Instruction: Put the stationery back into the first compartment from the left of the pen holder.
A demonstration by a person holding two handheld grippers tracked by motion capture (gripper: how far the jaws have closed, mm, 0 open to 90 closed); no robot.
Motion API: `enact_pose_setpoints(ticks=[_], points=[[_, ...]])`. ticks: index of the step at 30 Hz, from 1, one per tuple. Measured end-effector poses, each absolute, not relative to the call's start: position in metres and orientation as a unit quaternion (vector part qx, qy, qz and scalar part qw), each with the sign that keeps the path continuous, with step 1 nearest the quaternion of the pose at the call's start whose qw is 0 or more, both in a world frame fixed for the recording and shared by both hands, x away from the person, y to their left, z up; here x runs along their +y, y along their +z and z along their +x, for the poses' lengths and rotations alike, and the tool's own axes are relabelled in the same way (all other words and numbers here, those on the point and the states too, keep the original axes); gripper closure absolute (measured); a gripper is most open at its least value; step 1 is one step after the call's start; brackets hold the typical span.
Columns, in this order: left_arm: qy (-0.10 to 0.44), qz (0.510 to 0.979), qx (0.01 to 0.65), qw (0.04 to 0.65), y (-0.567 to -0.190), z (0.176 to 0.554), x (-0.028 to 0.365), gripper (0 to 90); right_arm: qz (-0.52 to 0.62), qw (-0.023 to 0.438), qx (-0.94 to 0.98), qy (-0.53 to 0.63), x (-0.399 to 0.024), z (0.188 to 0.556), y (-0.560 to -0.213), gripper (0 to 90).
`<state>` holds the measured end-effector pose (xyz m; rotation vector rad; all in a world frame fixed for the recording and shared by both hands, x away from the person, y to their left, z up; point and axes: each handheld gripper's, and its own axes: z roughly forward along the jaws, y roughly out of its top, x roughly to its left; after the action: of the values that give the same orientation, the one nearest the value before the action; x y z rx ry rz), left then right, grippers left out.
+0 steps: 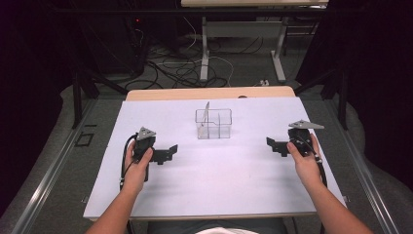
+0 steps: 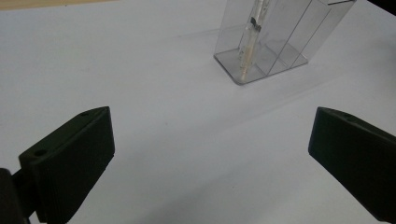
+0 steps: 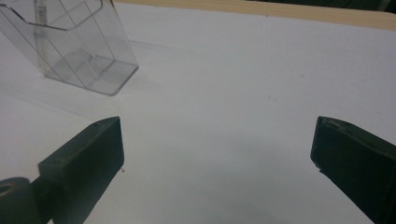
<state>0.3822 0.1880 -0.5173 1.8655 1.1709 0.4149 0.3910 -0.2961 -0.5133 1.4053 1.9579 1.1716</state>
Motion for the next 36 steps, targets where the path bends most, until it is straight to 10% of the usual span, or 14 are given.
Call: enact_pose_setpoints(ticks=[36], points=[[0.161,0.761,0.459,0.43,-0.522,0.384,0.182,0.4,0.577,0.226,0.669,0.41,-0.324,0.392,-0.557,5.2]])
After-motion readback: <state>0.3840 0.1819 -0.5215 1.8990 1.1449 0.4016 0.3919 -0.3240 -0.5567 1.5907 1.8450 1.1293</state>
